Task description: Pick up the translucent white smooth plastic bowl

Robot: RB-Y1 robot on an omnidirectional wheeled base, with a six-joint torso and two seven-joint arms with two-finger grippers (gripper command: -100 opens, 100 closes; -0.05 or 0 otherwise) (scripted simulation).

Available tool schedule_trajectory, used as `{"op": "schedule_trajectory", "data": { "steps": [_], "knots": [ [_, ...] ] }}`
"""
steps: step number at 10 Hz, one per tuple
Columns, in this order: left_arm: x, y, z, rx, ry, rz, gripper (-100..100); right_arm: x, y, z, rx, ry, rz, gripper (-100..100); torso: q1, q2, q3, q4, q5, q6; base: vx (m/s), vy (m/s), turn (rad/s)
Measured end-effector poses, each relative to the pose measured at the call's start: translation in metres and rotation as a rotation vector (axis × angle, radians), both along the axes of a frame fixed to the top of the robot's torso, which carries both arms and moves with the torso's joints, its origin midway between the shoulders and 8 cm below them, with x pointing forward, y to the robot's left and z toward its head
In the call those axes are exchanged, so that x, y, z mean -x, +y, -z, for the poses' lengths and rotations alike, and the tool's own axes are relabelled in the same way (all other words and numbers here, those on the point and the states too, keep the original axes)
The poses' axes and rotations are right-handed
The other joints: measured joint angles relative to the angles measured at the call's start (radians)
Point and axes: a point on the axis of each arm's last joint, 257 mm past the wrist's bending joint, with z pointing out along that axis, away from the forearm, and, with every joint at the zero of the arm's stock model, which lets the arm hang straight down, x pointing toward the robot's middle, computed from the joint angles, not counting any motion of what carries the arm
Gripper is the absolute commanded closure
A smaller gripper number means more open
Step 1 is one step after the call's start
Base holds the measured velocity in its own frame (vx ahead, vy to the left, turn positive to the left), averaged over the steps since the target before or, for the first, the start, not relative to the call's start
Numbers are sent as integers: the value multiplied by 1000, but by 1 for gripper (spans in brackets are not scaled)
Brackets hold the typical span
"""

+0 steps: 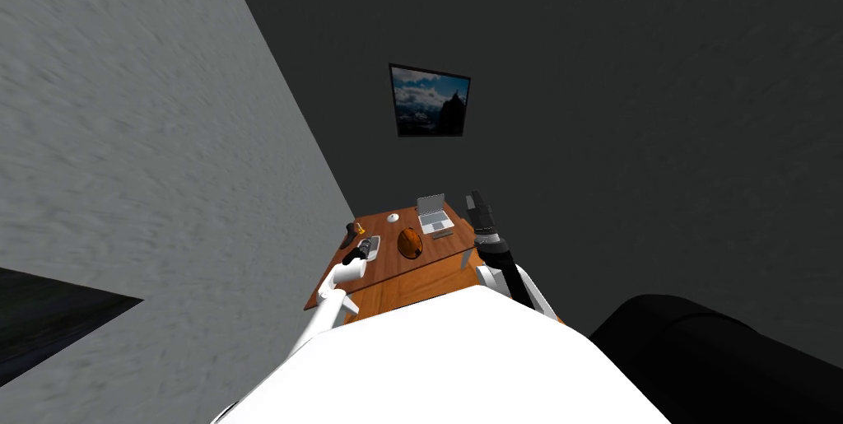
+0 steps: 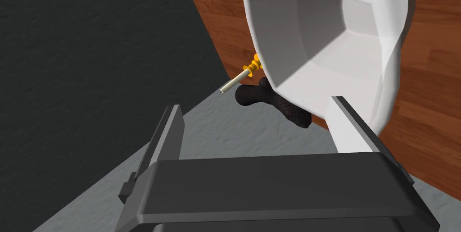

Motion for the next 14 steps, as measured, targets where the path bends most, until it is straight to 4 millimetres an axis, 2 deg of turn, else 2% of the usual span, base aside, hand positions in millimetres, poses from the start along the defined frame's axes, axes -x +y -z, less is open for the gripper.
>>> {"op": "schedule_trajectory", "data": {
  "steps": [5, 12, 14],
  "knots": [
    [23, 12, 46, 42, 148, -61, -100, 0, 0, 0, 0, 0, 0, 0, 0, 0, 0, 0, 0, 0, 33, -1, 20],
    [57, 44, 92, 87, 322, -156, -100, 0, 0, 0, 0, 0, 0, 0, 0, 0, 0, 0, 0, 0, 43, -3, 25],
    [70, 54, 99, 97, 366, -184, -100, 0, 0, 0, 0, 0, 0, 0, 0, 0, 0, 0, 0, 0, 33, -1, 6]
  ]
}}
